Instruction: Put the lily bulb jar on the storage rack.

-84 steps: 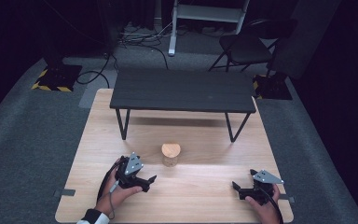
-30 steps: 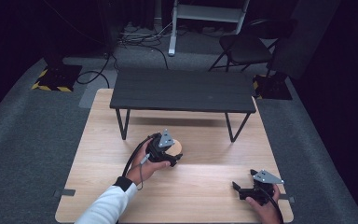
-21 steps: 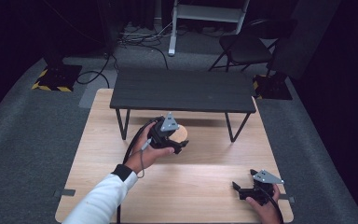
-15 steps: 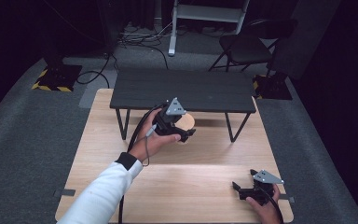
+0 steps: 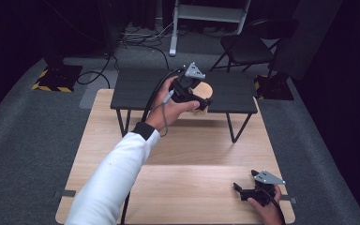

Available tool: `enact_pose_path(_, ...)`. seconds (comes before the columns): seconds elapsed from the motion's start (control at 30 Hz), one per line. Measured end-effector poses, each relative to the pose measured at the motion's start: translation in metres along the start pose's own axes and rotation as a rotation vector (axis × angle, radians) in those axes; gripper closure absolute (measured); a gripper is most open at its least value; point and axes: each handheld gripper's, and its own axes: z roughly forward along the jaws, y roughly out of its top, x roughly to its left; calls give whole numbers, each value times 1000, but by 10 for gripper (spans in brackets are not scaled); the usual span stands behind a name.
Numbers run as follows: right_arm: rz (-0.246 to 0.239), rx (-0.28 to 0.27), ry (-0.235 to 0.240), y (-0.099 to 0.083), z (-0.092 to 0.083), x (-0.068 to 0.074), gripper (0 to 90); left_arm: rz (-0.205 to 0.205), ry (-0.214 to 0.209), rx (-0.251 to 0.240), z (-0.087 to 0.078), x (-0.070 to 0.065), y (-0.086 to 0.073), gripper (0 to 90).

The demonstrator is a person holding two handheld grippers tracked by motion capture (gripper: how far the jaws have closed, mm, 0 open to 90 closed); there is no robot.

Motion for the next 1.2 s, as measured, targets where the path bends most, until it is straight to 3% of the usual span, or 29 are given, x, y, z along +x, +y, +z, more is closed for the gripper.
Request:
enact_pose_path(0.07, 0, 0, 0, 0, 0, 0, 0, -19, 25, -2, 10, 4, 6, 237)
enact_pose_path(0.27, -4, -1, 3, 0, 0, -1, 0, -20, 41, 16, 30, 11, 14, 237)
enact_pose_path(0.37, -4, -1, 3, 0, 0, -1, 0, -32, 60, 21, 48, 17, 15, 237)
enact_pose_path(0.57, -4, -1, 4, 0, 0, -1, 0, -30, 72, 30, 65, 19, 13, 237)
enact_pose_path(0.87, -5, -1, 4, 0, 0, -1, 0, -54, 43, -25, 71, 30, 1, 228)
enact_pose_path(1.0, -5, -1, 4, 0, 0, -1, 0, -86, 46, -48, 68, 31, -1, 97)
enact_pose_path(1.2, -5, -1, 4, 0, 0, -1, 0, -95, 89, -93, 48, 21, -7, 7)
